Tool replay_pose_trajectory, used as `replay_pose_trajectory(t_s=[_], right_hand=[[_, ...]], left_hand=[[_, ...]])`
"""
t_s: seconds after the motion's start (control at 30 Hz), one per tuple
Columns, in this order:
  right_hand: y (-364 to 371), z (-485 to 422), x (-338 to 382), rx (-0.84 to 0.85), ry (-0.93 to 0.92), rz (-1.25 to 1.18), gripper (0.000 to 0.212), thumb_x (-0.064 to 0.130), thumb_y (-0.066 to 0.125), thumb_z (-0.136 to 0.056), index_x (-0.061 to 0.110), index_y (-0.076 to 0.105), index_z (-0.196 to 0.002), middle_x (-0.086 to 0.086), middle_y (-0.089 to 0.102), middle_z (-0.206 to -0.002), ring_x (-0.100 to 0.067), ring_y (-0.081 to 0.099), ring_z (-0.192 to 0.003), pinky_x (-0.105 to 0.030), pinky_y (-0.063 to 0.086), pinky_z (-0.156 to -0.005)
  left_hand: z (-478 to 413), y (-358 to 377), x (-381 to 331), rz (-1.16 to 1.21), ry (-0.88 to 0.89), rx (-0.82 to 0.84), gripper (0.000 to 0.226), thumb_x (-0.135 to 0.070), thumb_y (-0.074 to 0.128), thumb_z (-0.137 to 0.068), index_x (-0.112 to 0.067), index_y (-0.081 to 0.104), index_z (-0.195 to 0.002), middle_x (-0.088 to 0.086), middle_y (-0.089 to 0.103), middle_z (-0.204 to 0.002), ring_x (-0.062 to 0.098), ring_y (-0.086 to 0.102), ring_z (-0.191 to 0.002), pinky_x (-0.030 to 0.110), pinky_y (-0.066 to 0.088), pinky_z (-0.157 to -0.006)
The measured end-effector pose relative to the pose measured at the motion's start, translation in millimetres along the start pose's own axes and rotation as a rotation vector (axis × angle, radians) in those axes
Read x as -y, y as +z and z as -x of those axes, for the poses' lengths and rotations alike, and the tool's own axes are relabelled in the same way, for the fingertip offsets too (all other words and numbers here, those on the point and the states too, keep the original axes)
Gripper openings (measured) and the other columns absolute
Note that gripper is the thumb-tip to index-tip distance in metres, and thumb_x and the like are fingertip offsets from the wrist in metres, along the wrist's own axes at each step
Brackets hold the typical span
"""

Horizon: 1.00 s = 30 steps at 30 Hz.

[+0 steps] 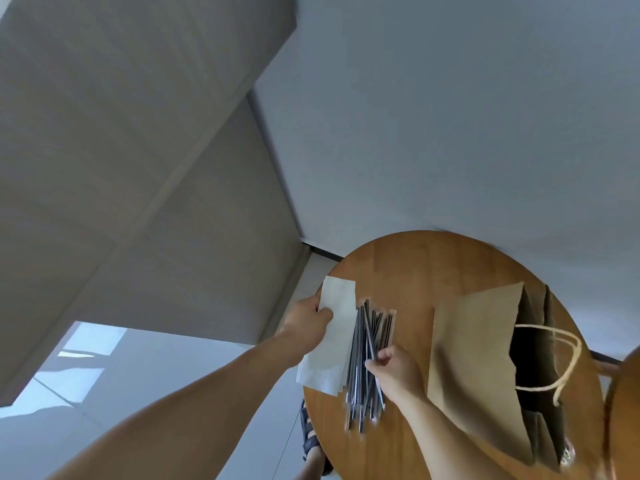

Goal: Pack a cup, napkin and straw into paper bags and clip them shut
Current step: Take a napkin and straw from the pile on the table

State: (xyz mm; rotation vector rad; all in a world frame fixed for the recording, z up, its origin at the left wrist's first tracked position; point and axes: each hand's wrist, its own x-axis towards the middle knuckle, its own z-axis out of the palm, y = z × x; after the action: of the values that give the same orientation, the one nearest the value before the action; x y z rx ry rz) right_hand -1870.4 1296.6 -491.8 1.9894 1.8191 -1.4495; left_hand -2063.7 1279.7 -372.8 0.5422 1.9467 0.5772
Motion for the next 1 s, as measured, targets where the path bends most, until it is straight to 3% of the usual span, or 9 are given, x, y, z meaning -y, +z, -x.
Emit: replay_pose_trajectory(t_s=[0.1,0.2,0.3,0.43,0.57,0.67,0.77,0.87,1.0], right_hand=[[-3,6,7,-0.020,-0.027,-0.104,0.016,0.034,0.072,-0.087,0.026,0.058,-0.088,0.013,0.062,-0.083,-0.003,0.060,-0.075,-0.014,0.039,-0.056],[-9,19,25,-0.116,-0.141,-0.324,0.012,0.030,0.071,-0.089,0.025,0.061,-0.084,0.008,0.066,-0.077,-0.009,0.065,-0.073,-0.015,0.044,-0.059],[-12,36,47,-0.063,-0.268,-0.502,0.011,0.026,0.071,-0.089,0.021,0.066,-0.080,0.003,0.065,-0.065,-0.010,0.062,-0.058,-0.019,0.048,-0.055],[-13,45,66,-0.002,-0.329,-0.420,0.015,0.033,0.073,-0.086,0.025,0.066,-0.076,0.012,0.066,-0.064,-0.003,0.060,-0.057,-0.014,0.045,-0.056],[-19,47,70,-0.030,-0.319,-0.371,0.019,0.043,0.077,-0.081,0.029,0.065,-0.075,0.020,0.067,-0.069,0.001,0.062,-0.062,-0.012,0.045,-0.056],[-29,49,68,-0.103,-0.309,-0.416,0.035,0.048,0.082,-0.072,0.034,0.059,-0.094,0.026,0.064,-0.089,0.006,0.062,-0.082,-0.009,0.047,-0.063],[-41,46,70,-0.013,-0.246,-0.633,0.055,0.032,0.087,-0.071,0.030,0.055,-0.115,0.020,0.064,-0.108,0.001,0.061,-0.101,-0.013,0.049,-0.076],[-48,44,71,0.151,-0.250,-0.819,0.035,0.012,0.083,-0.077,0.019,0.066,-0.107,0.003,0.075,-0.099,-0.016,0.072,-0.094,-0.021,0.057,-0.071],[-41,45,64,0.189,-0.185,-0.783,0.029,0.011,0.081,-0.079,0.018,0.071,-0.104,0.004,0.076,-0.098,-0.014,0.073,-0.090,-0.025,0.058,-0.072]], left_hand=[[-4,0,2,0.003,-0.015,0.013,0.017,-0.018,0.048,-0.097,-0.017,0.065,-0.100,0.006,0.069,-0.098,0.022,0.066,-0.088,0.031,0.055,-0.071],[-7,0,5,0.027,-0.017,0.000,0.016,-0.018,0.047,-0.098,-0.021,0.063,-0.098,0.001,0.067,-0.092,0.016,0.064,-0.081,0.024,0.050,-0.059],[-7,3,1,0.078,-0.033,-0.006,0.016,-0.019,0.050,-0.096,-0.017,0.064,-0.102,0.005,0.069,-0.094,0.021,0.065,-0.083,0.027,0.052,-0.062],[1,9,-11,0.253,-0.031,0.067,0.019,-0.015,0.056,-0.089,-0.002,0.065,-0.100,0.014,0.064,-0.088,0.029,0.061,-0.082,0.043,0.053,-0.077],[4,9,-10,0.267,0.034,0.095,0.013,-0.024,0.066,-0.091,-0.014,0.070,-0.098,0.006,0.074,-0.094,0.027,0.071,-0.090,0.043,0.059,-0.083],[4,7,-9,0.288,0.038,0.094,0.017,-0.026,0.067,-0.092,-0.016,0.070,-0.106,0.006,0.075,-0.100,0.027,0.071,-0.094,0.047,0.058,-0.088],[5,6,-12,0.331,0.028,0.122,0.020,-0.023,0.068,-0.092,-0.012,0.070,-0.108,0.008,0.074,-0.103,0.028,0.070,-0.097,0.049,0.056,-0.091],[5,8,-16,0.370,0.007,0.158,0.025,-0.022,0.068,-0.092,-0.007,0.068,-0.112,0.013,0.073,-0.108,0.034,0.069,-0.102,0.053,0.054,-0.093],[1,11,-15,0.375,-0.011,0.218,0.028,-0.021,0.066,-0.093,-0.007,0.066,-0.118,0.012,0.072,-0.113,0.031,0.068,-0.105,0.051,0.054,-0.096]])
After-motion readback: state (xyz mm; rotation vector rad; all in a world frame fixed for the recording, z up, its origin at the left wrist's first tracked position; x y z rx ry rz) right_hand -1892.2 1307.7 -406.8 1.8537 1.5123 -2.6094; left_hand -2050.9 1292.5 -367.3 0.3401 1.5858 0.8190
